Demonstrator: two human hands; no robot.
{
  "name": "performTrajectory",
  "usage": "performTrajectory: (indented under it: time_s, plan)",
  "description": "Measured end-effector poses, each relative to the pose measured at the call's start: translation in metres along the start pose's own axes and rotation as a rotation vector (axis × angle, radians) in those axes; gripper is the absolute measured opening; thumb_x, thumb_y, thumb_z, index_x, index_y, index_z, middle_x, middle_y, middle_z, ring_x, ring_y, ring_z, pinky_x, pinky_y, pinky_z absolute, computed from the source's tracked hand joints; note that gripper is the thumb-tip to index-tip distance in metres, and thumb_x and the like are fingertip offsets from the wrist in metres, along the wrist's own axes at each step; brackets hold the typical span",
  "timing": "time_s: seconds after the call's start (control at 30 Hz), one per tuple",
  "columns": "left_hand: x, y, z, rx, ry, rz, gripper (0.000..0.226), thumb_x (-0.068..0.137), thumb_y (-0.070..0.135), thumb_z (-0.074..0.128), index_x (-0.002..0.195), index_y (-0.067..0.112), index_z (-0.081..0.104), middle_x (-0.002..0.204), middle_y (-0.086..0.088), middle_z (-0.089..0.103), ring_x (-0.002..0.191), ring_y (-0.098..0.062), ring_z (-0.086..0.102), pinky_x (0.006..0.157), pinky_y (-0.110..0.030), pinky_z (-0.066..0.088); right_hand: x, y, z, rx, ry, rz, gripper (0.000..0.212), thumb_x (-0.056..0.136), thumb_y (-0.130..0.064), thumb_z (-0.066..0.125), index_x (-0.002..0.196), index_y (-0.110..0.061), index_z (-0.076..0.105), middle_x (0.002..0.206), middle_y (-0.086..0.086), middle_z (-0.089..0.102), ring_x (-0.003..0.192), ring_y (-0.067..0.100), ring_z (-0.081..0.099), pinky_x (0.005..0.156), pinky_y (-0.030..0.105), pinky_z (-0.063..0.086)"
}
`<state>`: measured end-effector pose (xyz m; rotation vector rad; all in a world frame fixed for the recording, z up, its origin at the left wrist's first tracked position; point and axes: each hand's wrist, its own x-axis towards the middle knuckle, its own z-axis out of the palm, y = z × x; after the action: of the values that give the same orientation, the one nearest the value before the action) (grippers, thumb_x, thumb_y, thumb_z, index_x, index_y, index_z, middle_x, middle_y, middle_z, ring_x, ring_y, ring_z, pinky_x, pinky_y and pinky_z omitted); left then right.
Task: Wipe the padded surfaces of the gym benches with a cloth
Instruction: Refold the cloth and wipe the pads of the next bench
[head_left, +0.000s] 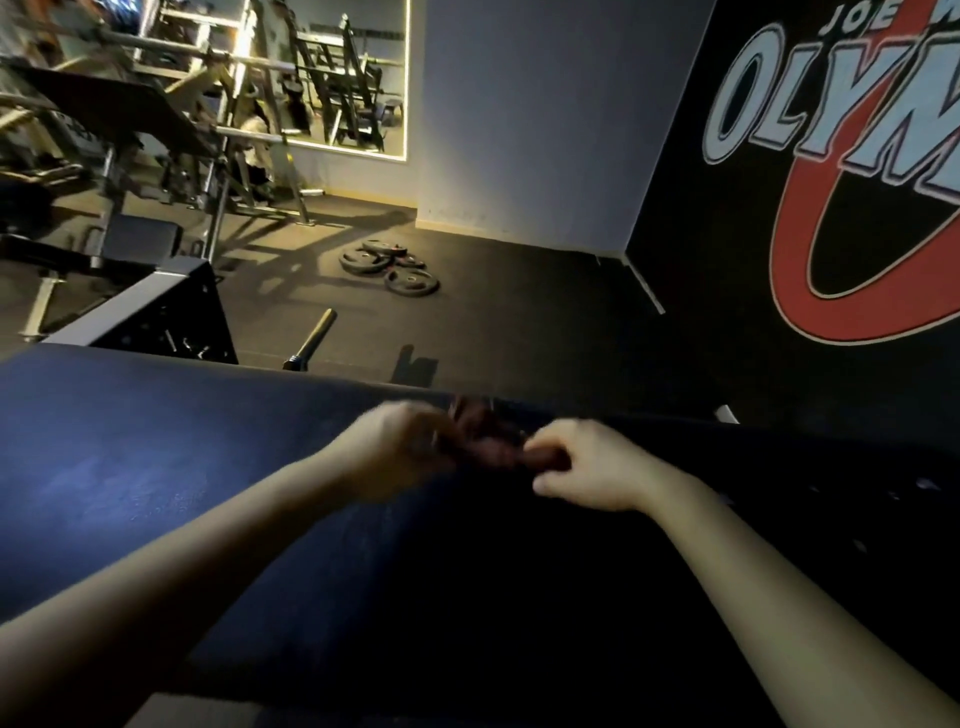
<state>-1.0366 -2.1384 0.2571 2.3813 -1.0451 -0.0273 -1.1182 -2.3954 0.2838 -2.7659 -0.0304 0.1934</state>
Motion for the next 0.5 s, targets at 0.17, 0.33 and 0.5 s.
performTrajectory:
  time_s: [0.17,0.33,0.5]
  plan:
    - [-0.024,-0.038,0.011,0.117,0.014,-0.057,0.032,0.093,0.033,0.072,0.124,0.027,0.071,0.124,0.008,0.065,0.114,-0.013,0.060,0.096,-0.031,0.051,0.024,-0.029,0.075,-0.072,-0.022,0.116,0.072,0.098,-0.069,0.037,0.160,-0.039,0.019,0.170,0.007,0.007,0.157,0.025,0.004,0.127,0.046,0.005]
    - [-0.020,-0.077,0.009,0.155,0.101,-0.079,0.025,0.090,0.034,0.074,0.114,0.028,0.072,0.115,0.008,0.068,0.103,-0.010,0.060,0.091,-0.031,0.052,0.066,-0.072,0.117,-0.193,-0.022,0.191,0.078,0.101,-0.068,0.020,0.163,-0.026,-0.001,0.168,0.015,-0.012,0.155,0.032,-0.016,0.122,0.059,-0.010]
    - [-0.008,-0.102,0.011,0.193,0.143,-0.172,0.024,0.089,0.038,0.070,0.111,0.027,0.072,0.117,0.003,0.067,0.105,-0.017,0.060,0.090,-0.038,0.051,0.106,-0.082,0.118,-0.206,-0.026,0.017,0.073,0.104,-0.061,0.021,0.163,-0.021,0.004,0.170,0.009,-0.007,0.156,0.020,-0.011,0.125,0.049,-0.008]
